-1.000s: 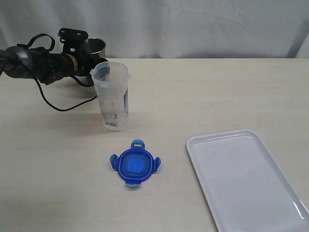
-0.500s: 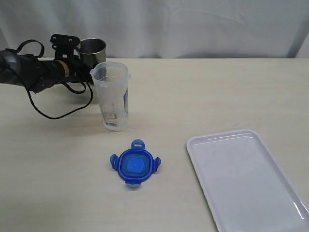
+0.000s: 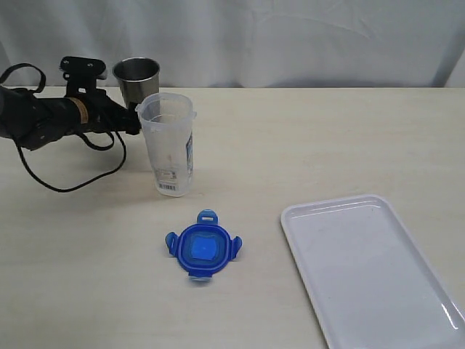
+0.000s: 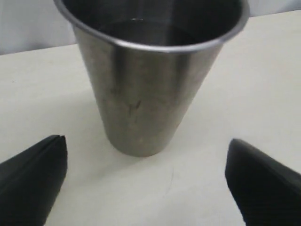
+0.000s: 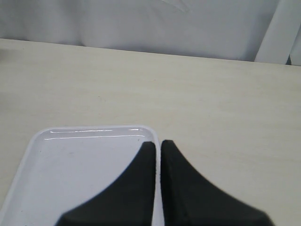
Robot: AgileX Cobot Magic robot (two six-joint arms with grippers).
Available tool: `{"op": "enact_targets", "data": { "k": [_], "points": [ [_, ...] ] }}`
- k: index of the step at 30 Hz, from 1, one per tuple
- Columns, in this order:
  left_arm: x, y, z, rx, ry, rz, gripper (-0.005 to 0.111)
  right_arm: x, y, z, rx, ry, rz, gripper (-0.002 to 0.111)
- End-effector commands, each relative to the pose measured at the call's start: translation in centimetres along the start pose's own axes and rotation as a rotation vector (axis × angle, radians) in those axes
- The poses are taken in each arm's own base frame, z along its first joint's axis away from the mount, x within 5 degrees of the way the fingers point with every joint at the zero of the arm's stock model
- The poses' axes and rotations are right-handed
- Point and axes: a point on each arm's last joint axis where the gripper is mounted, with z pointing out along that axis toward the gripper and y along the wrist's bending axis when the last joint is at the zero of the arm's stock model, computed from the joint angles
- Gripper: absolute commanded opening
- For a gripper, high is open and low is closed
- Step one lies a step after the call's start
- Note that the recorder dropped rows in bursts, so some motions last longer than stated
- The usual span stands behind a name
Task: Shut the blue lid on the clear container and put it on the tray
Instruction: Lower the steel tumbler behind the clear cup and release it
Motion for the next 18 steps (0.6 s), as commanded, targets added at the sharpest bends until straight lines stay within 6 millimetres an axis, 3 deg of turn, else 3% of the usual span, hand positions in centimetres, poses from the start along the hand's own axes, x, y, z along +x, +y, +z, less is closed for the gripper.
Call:
{"op": "enact_targets", "data": {
  "k": [1, 6, 12, 16, 18],
  "points": [
    [-0.2, 0.6, -2.6, -0.017, -0.006, -0.016, 0.090, 0.1, 0.0, 0.0, 0.008, -0.005, -0.002, 0.004],
    [0.4, 0.7, -5.9, -0.026, -0.004, -0.049, 0.090, 0.1, 0.0, 0.0, 0.008, -0.005, -0.002, 0.004],
    [0.1, -1.0, -13.9, -0.040, -0.071, -0.098, 0.090, 0.1, 0.0, 0.0, 0.008, -0.005, -0.002, 0.004],
    [-2.5, -1.5, -19.3, -0.128, -0.115, -0.057, 0.090, 0.1, 0.0, 0.0, 0.008, -0.005, -0.004, 0.004],
    [-3.1, -1.2, -22.1, -0.237, -0.056, -0.061, 0.090, 0.1, 0.0, 0.0, 0.008, -0.005, -0.004, 0.004]
  ]
}}
